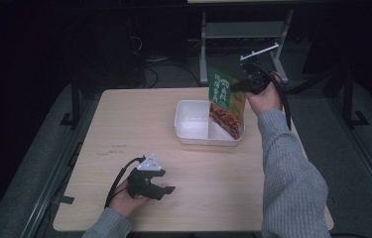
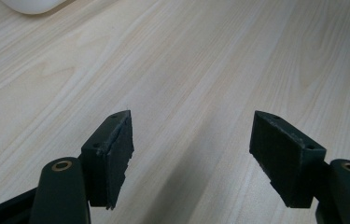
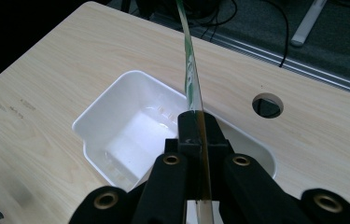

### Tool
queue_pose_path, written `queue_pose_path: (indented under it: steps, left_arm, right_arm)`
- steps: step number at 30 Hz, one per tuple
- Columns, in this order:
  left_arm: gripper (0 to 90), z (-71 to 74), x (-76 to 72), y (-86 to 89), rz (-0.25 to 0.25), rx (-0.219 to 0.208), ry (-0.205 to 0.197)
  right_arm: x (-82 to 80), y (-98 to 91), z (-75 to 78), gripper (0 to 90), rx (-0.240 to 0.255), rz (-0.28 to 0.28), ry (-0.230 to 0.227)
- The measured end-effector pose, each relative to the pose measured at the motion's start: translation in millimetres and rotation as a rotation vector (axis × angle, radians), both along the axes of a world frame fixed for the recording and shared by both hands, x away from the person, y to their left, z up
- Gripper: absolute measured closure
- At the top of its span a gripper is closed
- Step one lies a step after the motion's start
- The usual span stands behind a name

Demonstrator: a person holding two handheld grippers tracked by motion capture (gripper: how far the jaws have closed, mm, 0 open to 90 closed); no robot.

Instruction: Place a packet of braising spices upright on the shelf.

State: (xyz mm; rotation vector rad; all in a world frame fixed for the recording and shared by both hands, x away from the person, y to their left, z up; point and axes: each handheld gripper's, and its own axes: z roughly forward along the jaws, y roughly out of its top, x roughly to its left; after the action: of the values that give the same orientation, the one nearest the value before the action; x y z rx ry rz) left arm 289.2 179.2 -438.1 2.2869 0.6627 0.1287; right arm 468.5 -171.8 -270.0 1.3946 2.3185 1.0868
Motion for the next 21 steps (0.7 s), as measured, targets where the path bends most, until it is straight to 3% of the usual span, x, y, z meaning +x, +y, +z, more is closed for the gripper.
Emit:
queue_pose_path:
  steps: [21]
  left_arm:
    - [29.9,0.1,0.2,0.1,0.000,-0.002,0.001]
  right_arm:
    - [-1.1,-7.1,-13.5,89.6,0.029,-0.005,0.028]
